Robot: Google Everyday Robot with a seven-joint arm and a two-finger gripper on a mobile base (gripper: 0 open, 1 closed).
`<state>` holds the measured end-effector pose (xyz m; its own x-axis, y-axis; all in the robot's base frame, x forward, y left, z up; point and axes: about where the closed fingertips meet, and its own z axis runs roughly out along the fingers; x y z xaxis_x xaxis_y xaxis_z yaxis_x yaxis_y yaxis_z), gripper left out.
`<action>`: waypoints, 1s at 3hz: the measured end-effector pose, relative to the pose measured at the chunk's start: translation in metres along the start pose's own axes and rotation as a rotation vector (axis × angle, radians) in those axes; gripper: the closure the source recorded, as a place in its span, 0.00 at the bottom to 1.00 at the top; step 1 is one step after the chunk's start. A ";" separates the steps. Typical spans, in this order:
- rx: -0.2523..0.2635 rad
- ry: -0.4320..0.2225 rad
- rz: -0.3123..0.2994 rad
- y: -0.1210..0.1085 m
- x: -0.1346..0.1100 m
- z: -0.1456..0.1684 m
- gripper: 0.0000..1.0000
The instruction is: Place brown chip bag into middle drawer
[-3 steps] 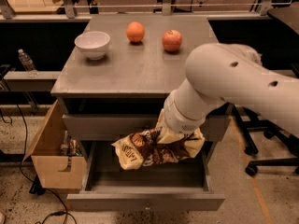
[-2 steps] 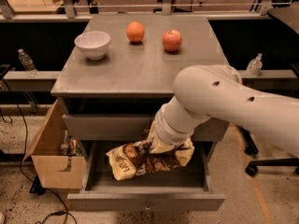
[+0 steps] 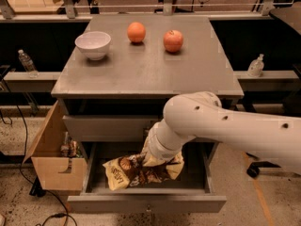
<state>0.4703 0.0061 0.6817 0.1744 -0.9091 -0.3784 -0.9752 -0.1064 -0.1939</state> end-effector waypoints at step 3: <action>0.015 -0.035 0.106 -0.012 0.024 0.083 1.00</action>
Offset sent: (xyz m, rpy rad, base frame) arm 0.0278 0.0131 -0.0921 0.0613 0.0328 -0.1150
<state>0.4969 0.0192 0.6003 0.0753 -0.9002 -0.4290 -0.9864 -0.0042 -0.1644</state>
